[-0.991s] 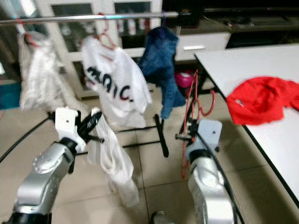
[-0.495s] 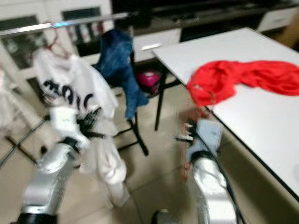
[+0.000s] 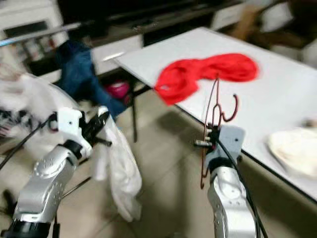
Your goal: Hang hanger
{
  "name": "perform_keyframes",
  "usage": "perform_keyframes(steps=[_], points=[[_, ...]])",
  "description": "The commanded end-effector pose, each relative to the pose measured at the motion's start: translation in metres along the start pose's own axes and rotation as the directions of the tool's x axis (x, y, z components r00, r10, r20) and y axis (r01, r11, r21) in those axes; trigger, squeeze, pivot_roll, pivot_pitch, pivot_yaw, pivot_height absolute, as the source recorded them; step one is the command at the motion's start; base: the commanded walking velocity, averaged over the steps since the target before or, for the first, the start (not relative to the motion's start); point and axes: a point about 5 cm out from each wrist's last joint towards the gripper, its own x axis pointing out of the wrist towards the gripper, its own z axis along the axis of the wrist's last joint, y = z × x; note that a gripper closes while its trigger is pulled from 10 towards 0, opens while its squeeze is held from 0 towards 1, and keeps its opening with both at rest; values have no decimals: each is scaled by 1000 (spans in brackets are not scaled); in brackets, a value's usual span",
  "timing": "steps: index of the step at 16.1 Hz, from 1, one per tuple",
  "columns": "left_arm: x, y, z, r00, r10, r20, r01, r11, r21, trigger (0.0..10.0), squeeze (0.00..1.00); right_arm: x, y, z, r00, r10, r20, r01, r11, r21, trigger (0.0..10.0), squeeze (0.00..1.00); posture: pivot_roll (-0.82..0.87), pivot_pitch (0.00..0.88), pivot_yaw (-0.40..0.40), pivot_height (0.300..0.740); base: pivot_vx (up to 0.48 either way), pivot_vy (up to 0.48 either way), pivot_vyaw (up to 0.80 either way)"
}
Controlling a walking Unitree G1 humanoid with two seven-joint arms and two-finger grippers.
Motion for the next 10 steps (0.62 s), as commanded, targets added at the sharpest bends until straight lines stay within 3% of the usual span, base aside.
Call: perform_keyframes(steps=[1, 2, 5, 6, 10], points=[[-5, 9, 0, 998, 69, -4, -68, 997, 43, 10000, 0, -1, 7, 2, 999, 37, -6, -37, 999, 7, 10000, 0, -103, 0, 44, 740, 0, 0, -800], [-6, 17, 0, 993, 115, 10, -116, 989, 89, 10000, 0, -2, 6, 2, 999, 41, -9, -41, 999, -13, 10000, 0, -100, 0, 39, 740, 0, 0, -800], [-6, 8, 2, 1000, 1, -8, -1, 1000, -6, 10000, 0, -1, 6, 5, 997, 78, -2, -78, 991, -105, 10000, 0, -102, 0, 44, 740, 0, 0, -800], [-4, 4, -7, 999, 15, -48, -17, 999, -46, 10000, 0, 2, 3, 10, 993, 93, 73, -86, 992, -97, 10000, 0, -104, 0, 38, 740, 0, 0, -800], [-13, -1, -16, 995, 36, -92, -37, 999, -1, 10000, 0, -10, 12, 2, 982, 184, -38, -183, 983, 10, 10000, 0, -98, 0, 9, 740, 0, 0, -800]])
